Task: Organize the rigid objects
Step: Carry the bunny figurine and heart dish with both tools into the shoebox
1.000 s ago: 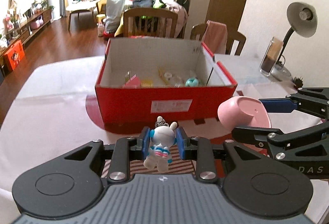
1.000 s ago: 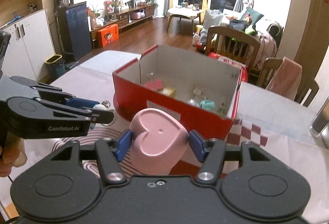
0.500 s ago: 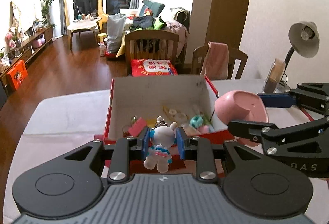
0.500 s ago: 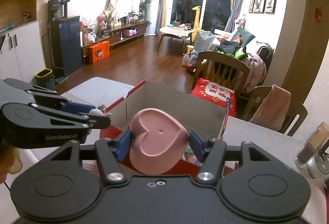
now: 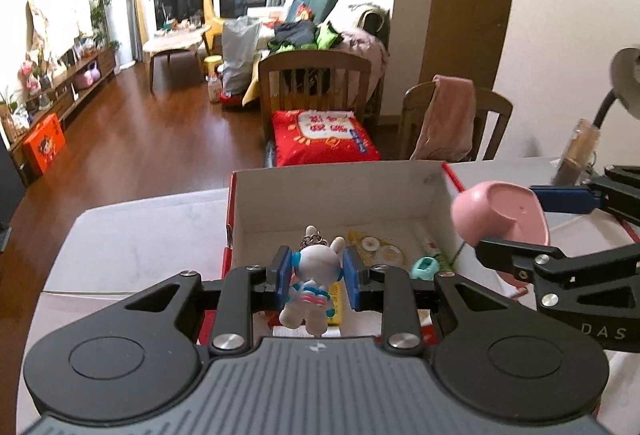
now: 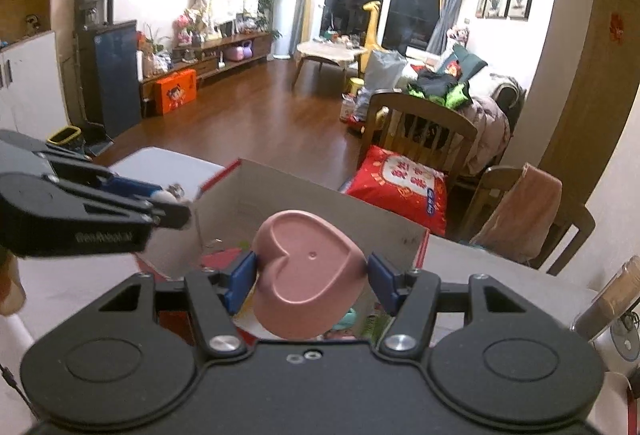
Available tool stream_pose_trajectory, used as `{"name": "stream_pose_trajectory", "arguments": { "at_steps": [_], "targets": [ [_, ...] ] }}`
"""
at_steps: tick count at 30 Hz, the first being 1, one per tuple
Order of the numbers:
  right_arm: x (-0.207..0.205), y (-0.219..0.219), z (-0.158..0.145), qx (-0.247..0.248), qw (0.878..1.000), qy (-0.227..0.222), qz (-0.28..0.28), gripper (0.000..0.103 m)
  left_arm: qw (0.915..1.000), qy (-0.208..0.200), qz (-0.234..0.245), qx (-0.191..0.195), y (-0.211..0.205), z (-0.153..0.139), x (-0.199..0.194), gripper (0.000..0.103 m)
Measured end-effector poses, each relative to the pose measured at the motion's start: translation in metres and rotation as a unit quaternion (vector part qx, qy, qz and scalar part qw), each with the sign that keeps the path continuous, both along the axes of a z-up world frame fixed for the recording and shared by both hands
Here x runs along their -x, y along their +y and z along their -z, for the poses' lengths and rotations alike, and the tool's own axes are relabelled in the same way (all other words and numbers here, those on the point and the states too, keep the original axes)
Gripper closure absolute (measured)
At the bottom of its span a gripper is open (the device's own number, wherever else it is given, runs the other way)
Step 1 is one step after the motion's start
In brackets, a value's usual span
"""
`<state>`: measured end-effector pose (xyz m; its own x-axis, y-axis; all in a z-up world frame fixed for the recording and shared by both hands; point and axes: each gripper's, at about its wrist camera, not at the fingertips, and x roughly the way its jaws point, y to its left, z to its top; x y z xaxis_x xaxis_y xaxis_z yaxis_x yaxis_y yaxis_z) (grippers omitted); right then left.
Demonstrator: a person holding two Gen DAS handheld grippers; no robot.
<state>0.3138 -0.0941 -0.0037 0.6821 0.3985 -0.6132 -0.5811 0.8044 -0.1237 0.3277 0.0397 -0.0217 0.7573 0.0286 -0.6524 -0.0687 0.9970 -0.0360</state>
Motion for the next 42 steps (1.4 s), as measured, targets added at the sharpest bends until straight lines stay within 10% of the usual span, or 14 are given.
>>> {"name": "stream_pose_trajectory", "arguments": {
  "at_steps": [17, 42],
  "targets": [
    [-0.060, 0.016, 0.073, 0.046, 0.995, 0.083, 0.003, 0.042, 0.9957, 0.090, -0.023, -0.010, -0.012, 0.067, -0.076, 0.076],
    [-0.072, 0.011, 0.083, 0.042, 0.992, 0.118, 0.008, 0.039, 0.9886, 0.149, -0.026, 0.000, -0.015, 0.092, -0.092, 0.076]
  ]
}}
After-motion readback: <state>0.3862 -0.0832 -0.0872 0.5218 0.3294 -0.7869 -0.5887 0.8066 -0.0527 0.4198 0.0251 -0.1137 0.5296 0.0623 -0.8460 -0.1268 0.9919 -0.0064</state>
